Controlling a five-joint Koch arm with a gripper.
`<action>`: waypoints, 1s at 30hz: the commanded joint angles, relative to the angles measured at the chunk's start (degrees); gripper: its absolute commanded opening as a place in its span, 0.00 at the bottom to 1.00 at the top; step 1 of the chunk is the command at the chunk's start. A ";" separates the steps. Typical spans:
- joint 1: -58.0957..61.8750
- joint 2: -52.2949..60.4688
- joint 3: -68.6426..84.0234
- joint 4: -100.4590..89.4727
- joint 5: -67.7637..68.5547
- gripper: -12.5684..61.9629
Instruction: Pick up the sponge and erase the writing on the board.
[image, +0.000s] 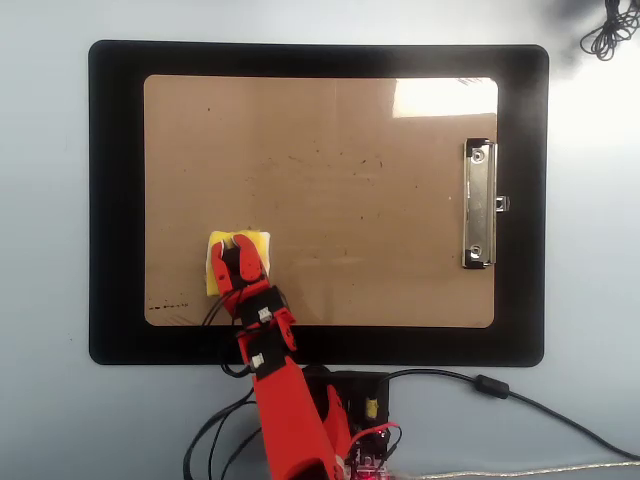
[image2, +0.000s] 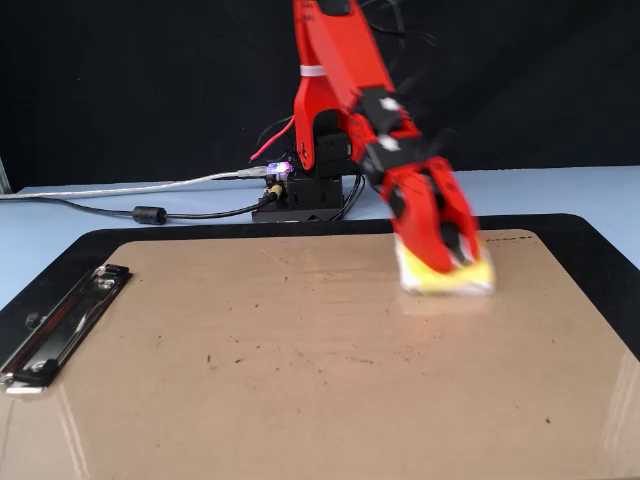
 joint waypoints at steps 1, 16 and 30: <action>1.23 7.12 2.11 1.93 -1.49 0.06; 9.93 -1.41 -2.02 0.53 -1.85 0.06; 12.92 -23.73 -22.15 -3.87 -1.85 0.06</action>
